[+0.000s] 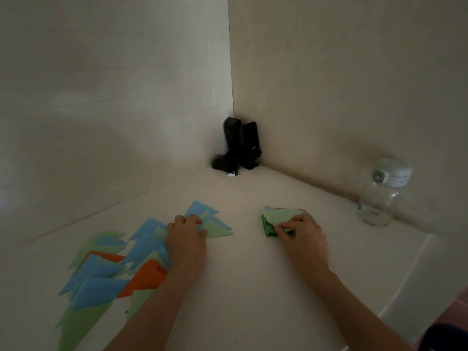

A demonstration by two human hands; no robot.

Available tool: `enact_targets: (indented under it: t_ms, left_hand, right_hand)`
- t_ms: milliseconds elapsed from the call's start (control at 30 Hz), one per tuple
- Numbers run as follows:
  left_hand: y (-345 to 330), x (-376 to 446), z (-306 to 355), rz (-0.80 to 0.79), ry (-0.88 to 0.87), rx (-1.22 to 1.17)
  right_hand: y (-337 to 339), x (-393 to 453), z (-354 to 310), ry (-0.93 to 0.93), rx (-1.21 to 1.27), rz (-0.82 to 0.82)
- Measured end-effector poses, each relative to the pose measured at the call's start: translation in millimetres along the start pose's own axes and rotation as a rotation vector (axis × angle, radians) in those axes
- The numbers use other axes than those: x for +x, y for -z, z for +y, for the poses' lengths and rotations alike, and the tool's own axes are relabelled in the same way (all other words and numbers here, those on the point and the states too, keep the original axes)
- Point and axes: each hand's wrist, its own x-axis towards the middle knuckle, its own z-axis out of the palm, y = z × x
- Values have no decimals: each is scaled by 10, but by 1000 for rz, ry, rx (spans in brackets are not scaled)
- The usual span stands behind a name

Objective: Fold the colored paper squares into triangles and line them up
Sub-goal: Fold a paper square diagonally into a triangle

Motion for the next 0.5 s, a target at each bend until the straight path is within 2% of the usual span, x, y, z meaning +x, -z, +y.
enact_targets:
  t_ms: [100, 200, 333, 400, 500]
  left_hand:
    - [21, 1, 10, -11, 28, -2]
    - [50, -51, 23, 61, 3, -145]
    - [134, -304, 150, 145, -135, -345]
    - [162, -497, 203, 134, -219, -408]
    - [210, -776, 205, 56, -337, -454]
  right_hand:
    - [79, -10, 5, 37, 5, 66]
    - [178, -60, -49, 102, 29, 150]
    - [238, -258, -216, 249, 50, 212]
    - [192, -408, -304, 323, 58, 218]
    - [78, -624, -395, 423, 41, 142]
